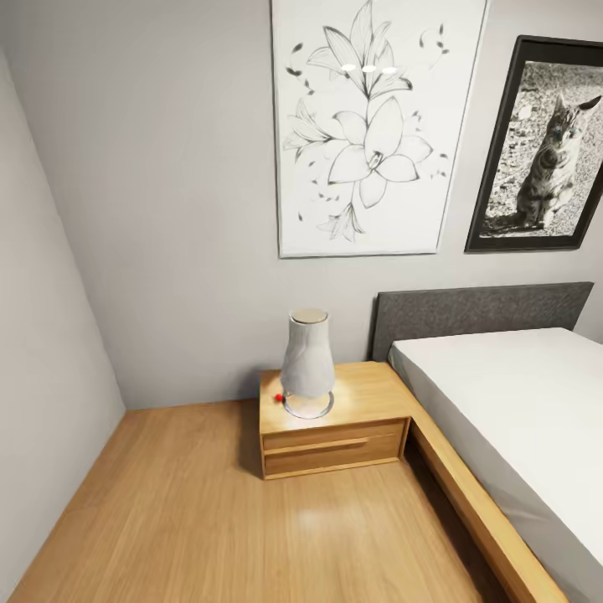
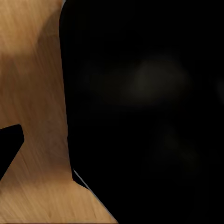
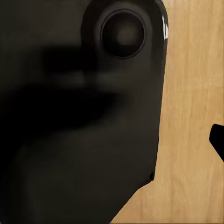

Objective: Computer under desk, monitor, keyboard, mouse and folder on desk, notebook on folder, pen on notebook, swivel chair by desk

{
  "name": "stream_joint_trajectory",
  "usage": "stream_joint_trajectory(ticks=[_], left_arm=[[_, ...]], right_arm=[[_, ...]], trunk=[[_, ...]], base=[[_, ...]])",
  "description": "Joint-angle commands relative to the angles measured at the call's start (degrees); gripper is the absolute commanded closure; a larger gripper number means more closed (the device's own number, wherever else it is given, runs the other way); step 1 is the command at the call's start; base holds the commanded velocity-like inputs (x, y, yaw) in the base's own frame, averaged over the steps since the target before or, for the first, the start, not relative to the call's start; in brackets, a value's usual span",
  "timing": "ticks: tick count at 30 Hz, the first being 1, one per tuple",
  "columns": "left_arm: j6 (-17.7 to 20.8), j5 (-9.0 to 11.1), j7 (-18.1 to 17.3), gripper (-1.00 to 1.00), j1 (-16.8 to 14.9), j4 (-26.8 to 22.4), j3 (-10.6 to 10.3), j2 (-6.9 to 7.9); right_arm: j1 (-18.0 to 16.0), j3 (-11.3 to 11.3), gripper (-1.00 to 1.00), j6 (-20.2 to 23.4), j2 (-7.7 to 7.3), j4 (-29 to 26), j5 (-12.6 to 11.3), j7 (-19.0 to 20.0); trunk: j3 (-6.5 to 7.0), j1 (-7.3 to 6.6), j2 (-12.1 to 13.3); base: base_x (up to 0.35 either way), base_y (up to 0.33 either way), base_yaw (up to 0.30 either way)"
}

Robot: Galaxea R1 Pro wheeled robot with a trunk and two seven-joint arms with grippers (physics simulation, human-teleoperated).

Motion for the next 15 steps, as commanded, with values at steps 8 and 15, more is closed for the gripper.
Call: stream_joint_trajectory(ticks=[8,15], left_arm=[[-0.26,-0.08,0.29,-1.0,0.06,-1.01,-0.07,-1.8],[-0.43,-0.17,0.43,-1.0,0.07,-1.23,-0.22,-3.26]], right_arm=[[-1.36,-0.01,-1.0,-0.6,0.89,0.03,0.21,0.05],[-1.76,-0.08,-1.0,-2.85,0.71,0.7,-0.03,-0.07]], trunk=[[1.23,-1.53,2.8],[2.49,-3.07,5.6]], base=[[0.0,0.0,0.0],[0.0,0.0,0.0]])
